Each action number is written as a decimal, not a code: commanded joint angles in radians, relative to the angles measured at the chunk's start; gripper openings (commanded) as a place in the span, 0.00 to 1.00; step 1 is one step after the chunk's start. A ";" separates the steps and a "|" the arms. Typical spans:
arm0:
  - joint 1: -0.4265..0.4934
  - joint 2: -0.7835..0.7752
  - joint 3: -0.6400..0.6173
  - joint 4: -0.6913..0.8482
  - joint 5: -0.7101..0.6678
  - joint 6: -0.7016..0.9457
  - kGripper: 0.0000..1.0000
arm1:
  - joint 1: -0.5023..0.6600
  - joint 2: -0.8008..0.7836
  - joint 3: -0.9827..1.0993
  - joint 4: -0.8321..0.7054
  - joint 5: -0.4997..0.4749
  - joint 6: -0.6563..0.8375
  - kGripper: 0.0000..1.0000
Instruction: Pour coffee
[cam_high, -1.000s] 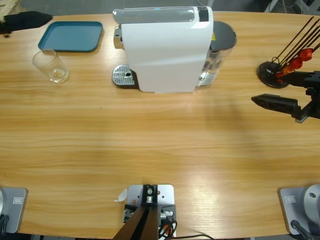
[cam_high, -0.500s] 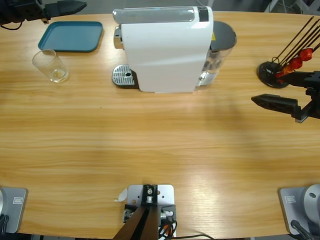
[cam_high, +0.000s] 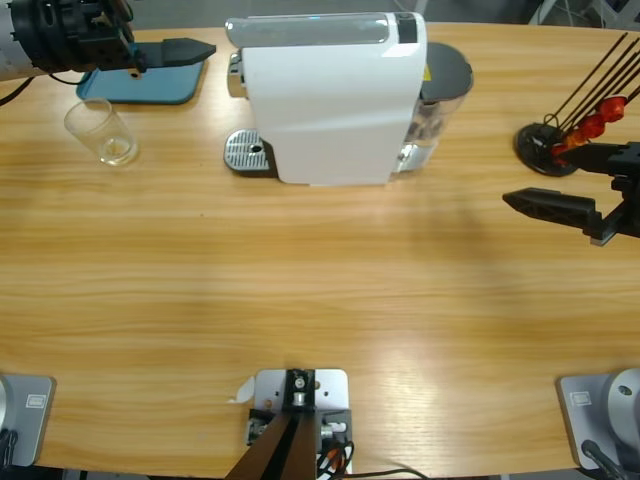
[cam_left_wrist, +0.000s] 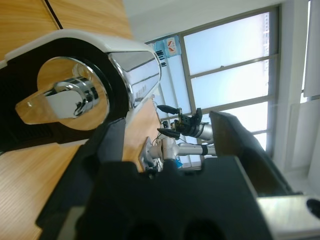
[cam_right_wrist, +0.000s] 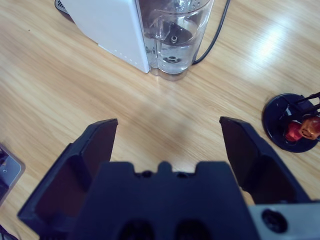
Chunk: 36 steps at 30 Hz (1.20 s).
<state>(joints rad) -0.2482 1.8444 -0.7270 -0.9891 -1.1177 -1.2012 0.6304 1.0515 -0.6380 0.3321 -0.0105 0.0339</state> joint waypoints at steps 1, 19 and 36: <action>0.006 0.140 0.016 -0.225 -0.005 -0.183 0.72 | 0.008 -0.008 0.027 -0.005 -0.006 0.010 0.92; 0.004 0.246 0.029 -0.652 -0.022 -0.445 0.55 | 0.008 -0.005 0.027 -0.007 -0.006 0.010 0.92; 0.176 -0.089 0.070 -0.198 -0.042 -0.428 0.31 | 0.008 -0.015 0.029 -0.008 -0.006 0.009 0.92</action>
<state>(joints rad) -0.2034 1.8460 -0.7142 -1.3611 -1.1278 -1.6881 0.6305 1.0514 -0.6380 0.3303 -0.0105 0.0339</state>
